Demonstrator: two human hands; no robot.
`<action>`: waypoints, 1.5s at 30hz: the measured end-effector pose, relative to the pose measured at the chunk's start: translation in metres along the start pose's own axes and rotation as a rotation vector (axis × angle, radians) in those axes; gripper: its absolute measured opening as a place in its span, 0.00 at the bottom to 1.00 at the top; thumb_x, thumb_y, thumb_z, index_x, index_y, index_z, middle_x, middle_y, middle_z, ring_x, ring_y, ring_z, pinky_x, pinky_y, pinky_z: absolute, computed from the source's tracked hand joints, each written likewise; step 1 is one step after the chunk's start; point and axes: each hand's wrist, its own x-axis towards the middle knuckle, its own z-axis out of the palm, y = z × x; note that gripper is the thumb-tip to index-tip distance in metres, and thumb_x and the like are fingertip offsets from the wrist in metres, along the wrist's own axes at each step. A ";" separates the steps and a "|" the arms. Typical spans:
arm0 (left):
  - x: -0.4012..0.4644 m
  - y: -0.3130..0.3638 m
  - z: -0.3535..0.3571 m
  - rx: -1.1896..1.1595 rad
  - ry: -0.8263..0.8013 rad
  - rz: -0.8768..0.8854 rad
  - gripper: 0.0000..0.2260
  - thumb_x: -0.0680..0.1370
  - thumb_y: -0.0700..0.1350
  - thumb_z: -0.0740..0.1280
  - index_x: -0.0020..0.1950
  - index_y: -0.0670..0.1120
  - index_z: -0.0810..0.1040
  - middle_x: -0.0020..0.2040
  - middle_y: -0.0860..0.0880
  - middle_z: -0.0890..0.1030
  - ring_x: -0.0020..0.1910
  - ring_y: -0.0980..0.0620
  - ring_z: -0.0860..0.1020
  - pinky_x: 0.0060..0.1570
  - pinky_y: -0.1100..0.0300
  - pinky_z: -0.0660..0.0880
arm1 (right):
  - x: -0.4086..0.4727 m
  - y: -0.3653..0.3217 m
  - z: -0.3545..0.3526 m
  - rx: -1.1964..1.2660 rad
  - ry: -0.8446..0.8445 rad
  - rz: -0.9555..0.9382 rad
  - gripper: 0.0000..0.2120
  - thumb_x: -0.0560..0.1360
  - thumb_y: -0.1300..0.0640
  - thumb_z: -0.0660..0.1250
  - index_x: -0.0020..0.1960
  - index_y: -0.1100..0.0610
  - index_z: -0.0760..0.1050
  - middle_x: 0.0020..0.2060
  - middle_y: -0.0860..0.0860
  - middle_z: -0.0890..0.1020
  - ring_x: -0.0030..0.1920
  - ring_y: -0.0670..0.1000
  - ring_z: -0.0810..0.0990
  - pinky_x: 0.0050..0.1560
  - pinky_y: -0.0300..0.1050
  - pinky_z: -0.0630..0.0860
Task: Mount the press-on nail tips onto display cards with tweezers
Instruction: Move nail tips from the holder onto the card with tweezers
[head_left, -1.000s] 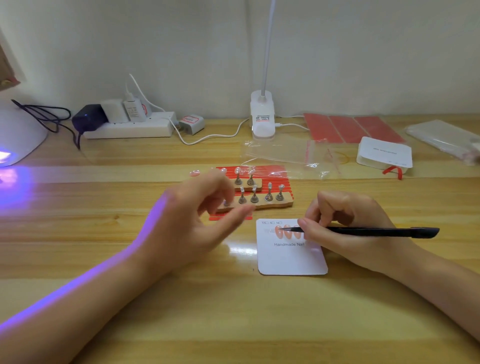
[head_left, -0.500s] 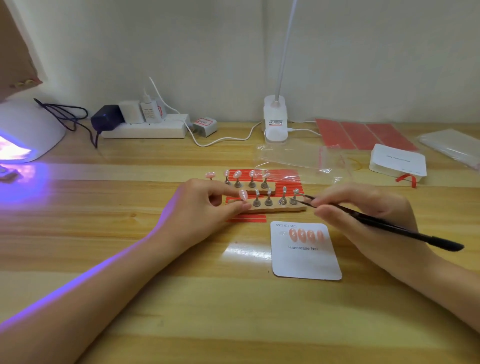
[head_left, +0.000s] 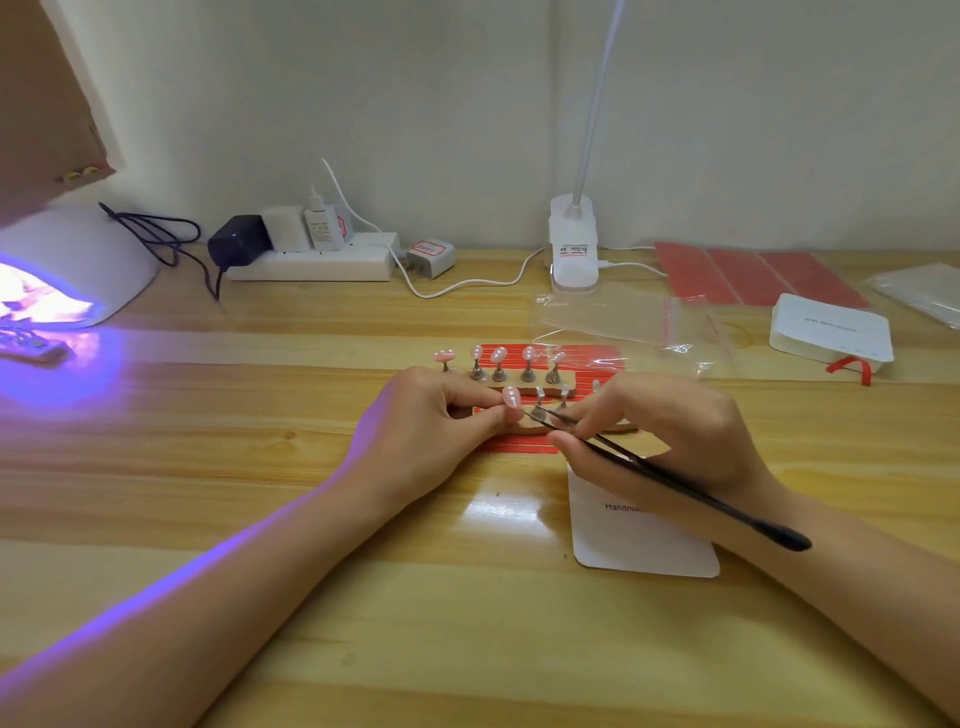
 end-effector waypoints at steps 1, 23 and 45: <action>0.000 -0.001 0.000 -0.002 -0.002 0.001 0.05 0.70 0.50 0.72 0.36 0.61 0.82 0.36 0.43 0.83 0.40 0.41 0.79 0.41 0.46 0.74 | -0.003 0.000 0.001 -0.005 0.004 -0.007 0.07 0.67 0.64 0.73 0.32 0.65 0.79 0.30 0.54 0.82 0.31 0.52 0.83 0.34 0.42 0.78; 0.001 -0.004 0.001 0.002 -0.007 0.045 0.03 0.71 0.48 0.72 0.41 0.56 0.84 0.38 0.40 0.83 0.41 0.39 0.80 0.44 0.46 0.76 | 0.000 0.006 0.011 -0.073 -0.006 -0.093 0.11 0.72 0.63 0.67 0.32 0.66 0.76 0.29 0.58 0.80 0.28 0.57 0.78 0.28 0.47 0.76; -0.013 0.012 -0.003 0.161 0.138 0.202 0.09 0.67 0.49 0.66 0.45 0.54 0.70 0.33 0.57 0.67 0.32 0.59 0.67 0.32 0.64 0.66 | 0.000 -0.007 -0.001 0.263 0.216 0.434 0.13 0.70 0.62 0.69 0.40 0.49 0.68 0.35 0.53 0.80 0.37 0.49 0.81 0.41 0.42 0.78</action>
